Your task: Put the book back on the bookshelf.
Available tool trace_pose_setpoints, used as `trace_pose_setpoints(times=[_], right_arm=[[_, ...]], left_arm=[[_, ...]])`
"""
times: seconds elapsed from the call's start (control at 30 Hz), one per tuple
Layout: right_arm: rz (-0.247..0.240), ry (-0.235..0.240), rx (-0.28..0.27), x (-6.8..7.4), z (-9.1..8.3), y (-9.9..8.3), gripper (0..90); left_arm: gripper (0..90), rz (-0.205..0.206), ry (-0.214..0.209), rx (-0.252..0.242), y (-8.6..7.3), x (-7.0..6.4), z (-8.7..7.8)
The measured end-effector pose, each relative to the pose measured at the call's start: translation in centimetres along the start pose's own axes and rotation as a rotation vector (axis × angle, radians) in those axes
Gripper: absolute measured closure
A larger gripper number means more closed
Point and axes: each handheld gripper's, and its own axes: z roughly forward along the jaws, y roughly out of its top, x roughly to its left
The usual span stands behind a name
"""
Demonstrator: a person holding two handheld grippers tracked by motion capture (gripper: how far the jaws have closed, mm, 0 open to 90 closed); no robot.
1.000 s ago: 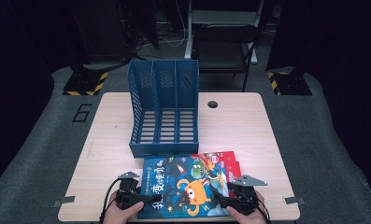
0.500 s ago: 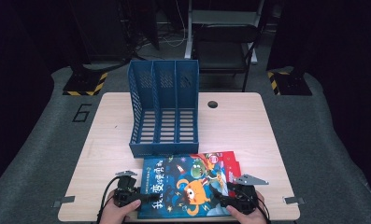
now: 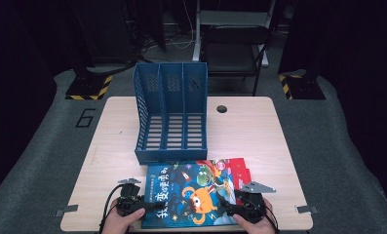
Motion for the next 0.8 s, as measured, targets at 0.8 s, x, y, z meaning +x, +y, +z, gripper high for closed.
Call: trace_pose_setpoints(times=[0.8], right_arm=[[0.012, 0.032, 0.001, 0.0, 0.3, 0.2, 33.0]], left_arm=[[32.1, -0.087, -0.044, 0.039, 0.4, 1.2, -1.2]])
